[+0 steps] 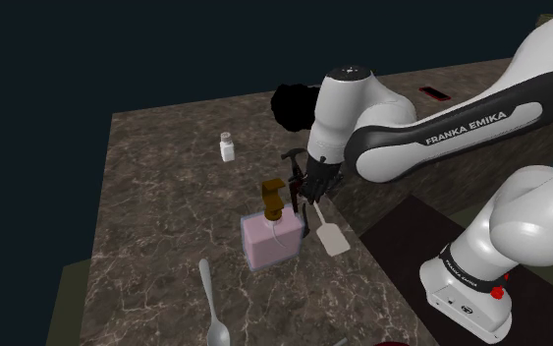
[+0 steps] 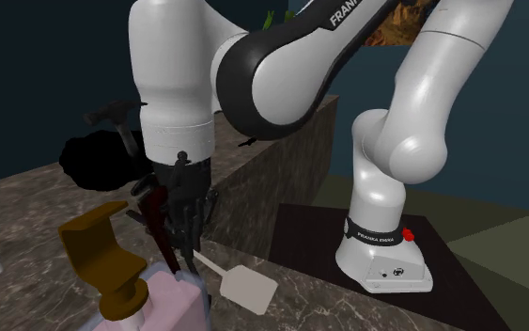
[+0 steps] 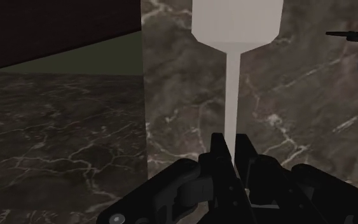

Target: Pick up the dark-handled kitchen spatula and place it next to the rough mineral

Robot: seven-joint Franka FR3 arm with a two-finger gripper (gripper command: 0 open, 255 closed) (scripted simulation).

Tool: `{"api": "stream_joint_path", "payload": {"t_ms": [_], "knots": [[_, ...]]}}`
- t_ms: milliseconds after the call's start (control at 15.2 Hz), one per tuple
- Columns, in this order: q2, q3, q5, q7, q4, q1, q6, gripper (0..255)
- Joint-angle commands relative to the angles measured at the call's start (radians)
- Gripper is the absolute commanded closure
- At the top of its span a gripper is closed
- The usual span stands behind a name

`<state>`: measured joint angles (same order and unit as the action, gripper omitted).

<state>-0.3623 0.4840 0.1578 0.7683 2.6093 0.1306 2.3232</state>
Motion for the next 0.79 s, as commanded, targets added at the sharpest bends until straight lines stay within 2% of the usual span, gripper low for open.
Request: {"api": "stream_joint_path", "payload": {"t_ms": [0,726], "knots": [[-0.016,-0.007,0.002,-0.006,-0.016,0.001,-0.032,255],[-0.098,-0.043,0.009,-0.025,-0.107,0.009,-0.203,255]]}}
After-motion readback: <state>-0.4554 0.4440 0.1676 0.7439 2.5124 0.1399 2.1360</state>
